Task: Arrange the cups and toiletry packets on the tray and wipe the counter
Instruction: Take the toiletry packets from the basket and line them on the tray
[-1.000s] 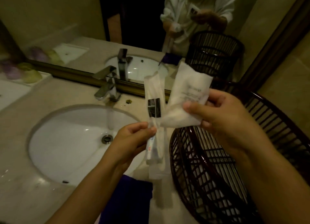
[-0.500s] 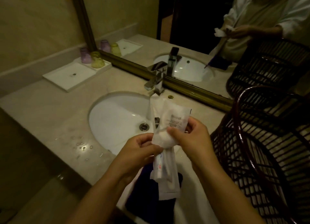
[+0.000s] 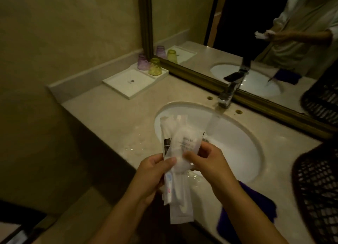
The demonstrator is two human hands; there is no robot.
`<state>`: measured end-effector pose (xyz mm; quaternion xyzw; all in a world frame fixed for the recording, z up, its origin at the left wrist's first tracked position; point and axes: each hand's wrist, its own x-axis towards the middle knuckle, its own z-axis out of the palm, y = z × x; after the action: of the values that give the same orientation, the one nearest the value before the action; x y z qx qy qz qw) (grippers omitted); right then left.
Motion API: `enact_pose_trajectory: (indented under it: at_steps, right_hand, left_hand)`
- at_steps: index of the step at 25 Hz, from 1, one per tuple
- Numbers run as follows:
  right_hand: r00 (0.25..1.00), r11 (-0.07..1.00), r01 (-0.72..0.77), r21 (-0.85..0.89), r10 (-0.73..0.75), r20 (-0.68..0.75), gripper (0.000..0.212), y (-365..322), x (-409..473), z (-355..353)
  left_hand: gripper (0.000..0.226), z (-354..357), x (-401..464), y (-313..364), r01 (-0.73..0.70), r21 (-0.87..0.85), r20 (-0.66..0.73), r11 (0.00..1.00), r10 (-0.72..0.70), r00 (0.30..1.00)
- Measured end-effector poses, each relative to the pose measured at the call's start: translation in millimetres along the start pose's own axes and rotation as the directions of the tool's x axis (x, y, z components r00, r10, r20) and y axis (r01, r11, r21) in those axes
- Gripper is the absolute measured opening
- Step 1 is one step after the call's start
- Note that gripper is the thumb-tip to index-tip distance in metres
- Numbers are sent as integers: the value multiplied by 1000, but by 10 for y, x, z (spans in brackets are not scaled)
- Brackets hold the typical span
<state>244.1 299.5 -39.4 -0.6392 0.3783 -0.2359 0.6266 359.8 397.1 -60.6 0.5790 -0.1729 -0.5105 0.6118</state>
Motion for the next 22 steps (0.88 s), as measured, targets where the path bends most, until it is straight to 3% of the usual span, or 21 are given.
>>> enact_pose_trajectory:
  at_steps: [4, 7, 10, 15, 18, 22]
  right_hand:
    - [974, 996, -56, 63, 41, 223, 29, -45, 101, 669]
    - [958, 994, -46, 101, 15, 288, 36, -64, 172, 1026]
    - [966, 995, -3, 99, -23, 257, 24, -94, 269, 1313]
    - [998, 996, -26, 85, 20, 64, 13, -134, 651, 1560]
    - [998, 995, -62, 83, 59, 37, 9, -119, 997, 1640]
    - [992, 970, -127, 207, 121, 40, 8, -130, 1512, 1810]
  left_hand:
    - [15, -786, -27, 138, 14, -36, -43, 999, -16, 999]
    - [18, -1178, -31, 248, 23, -31, -53, 999, -25, 998]
    - [17, -1432, 18, 368, 26, -40, -53, 999, -28, 998]
    - [11, -1628, 317, 513, 32, -83, -76, 996, -38, 996]
    - [13, -1731, 619, 598, 50, -97, -119, 994, -62, 991]
    - [11, -1900, 1066, 805, 48, -98, -195, 994, -66, 979]
